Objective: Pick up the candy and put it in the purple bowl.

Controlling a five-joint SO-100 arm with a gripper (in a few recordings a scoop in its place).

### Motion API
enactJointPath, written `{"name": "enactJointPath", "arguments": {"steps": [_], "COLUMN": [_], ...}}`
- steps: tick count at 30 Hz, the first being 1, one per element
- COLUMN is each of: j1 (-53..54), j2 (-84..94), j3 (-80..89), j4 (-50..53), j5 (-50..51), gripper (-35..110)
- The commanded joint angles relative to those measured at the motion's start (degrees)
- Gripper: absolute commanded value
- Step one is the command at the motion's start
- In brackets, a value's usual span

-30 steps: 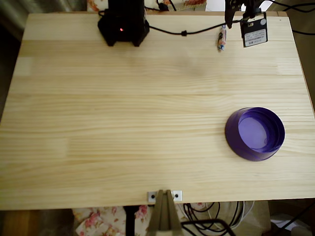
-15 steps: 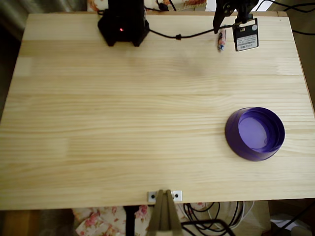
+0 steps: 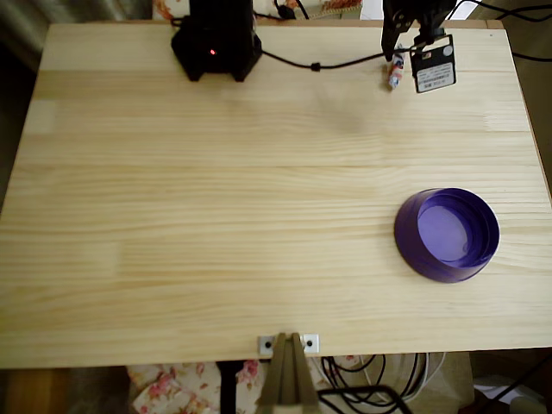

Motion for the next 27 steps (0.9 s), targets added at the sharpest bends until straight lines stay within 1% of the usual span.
{"name": "enactJointPath", "arguments": {"steps": [1, 13, 27], "j1": [-0.4, 2.5, 3.3], "j2": [2.3, -0.4, -5.4], "j3": [0.6, 0.4, -1.7], "j4": [-0.6, 0.3, -2.8], "j5": [35.8, 34.8, 33.0], "gripper": [20, 17, 16]}}
